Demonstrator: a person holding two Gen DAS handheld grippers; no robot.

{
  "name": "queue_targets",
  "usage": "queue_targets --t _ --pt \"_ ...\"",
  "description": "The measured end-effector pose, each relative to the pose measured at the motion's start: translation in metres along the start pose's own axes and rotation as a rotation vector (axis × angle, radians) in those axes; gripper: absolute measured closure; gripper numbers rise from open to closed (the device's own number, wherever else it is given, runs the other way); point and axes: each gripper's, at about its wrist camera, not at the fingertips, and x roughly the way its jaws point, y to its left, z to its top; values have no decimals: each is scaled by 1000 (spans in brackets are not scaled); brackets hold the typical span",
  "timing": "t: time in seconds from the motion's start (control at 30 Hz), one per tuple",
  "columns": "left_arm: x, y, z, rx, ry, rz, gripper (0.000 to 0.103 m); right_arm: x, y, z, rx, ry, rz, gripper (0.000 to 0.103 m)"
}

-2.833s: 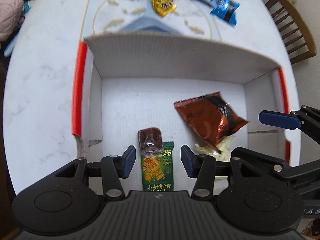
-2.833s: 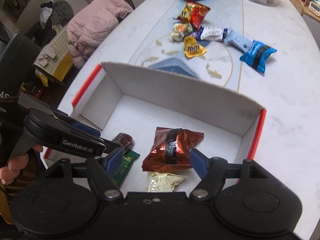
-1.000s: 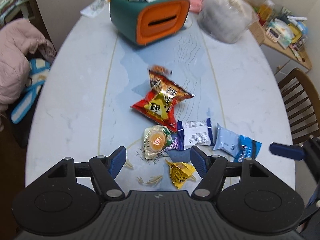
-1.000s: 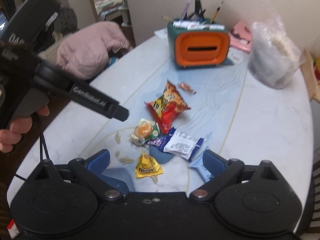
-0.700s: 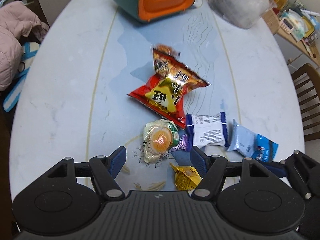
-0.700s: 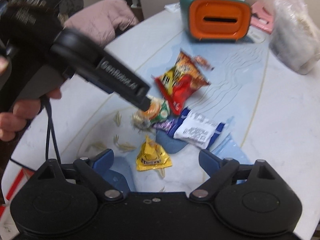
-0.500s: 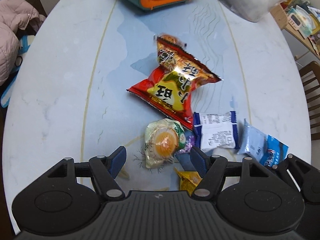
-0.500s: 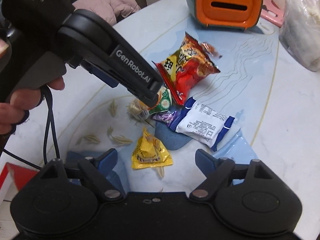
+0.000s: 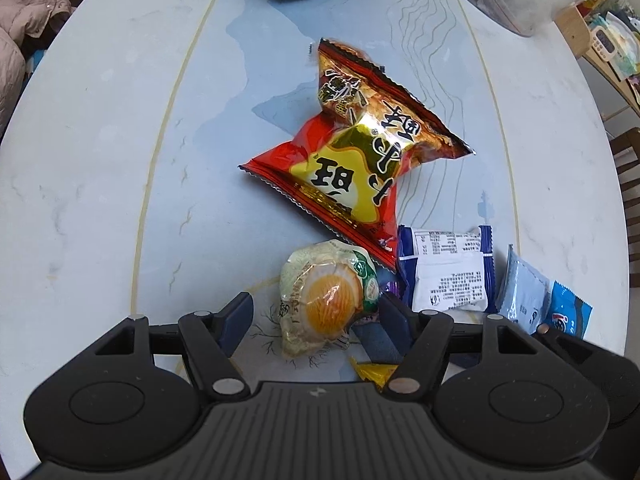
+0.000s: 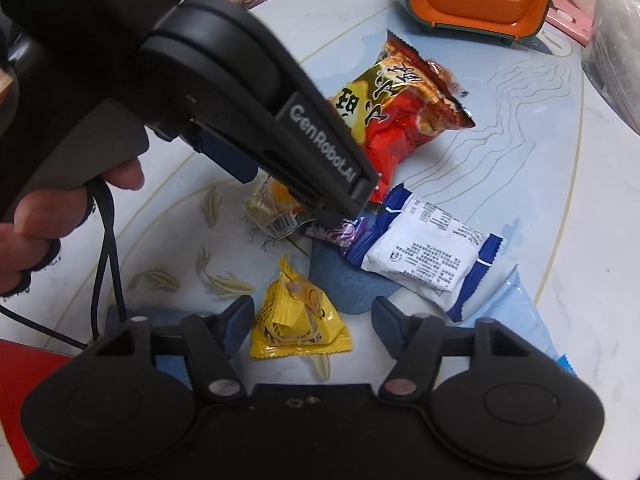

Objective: Organize snacks
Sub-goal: 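Grasp round cake with left tool while right tool grasps yellow candy packet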

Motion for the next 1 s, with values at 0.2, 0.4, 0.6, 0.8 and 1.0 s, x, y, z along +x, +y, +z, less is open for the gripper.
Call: queue_targets --t 0.2,0.4,0.6,0.8,1.0 --pt "3 -2 -1 -6 6 -12 50 5 4 3 -14 -9 6 53" --pt "2 -2 -2 -18 -10 -7 52 3 4 2 -9 -19 -2 63" --pt "-5 7 -8 -47 -16 -9 53 -5 -3 -2 15 -25 -5 67" --pt "-20 14 -17 -49 -23 -8 68 -25 -8 -6 54 -60 0 69" --pt "-31 18 -28 -61 -32 -1 68 -52 -8 -13 73 -95 -7 69"
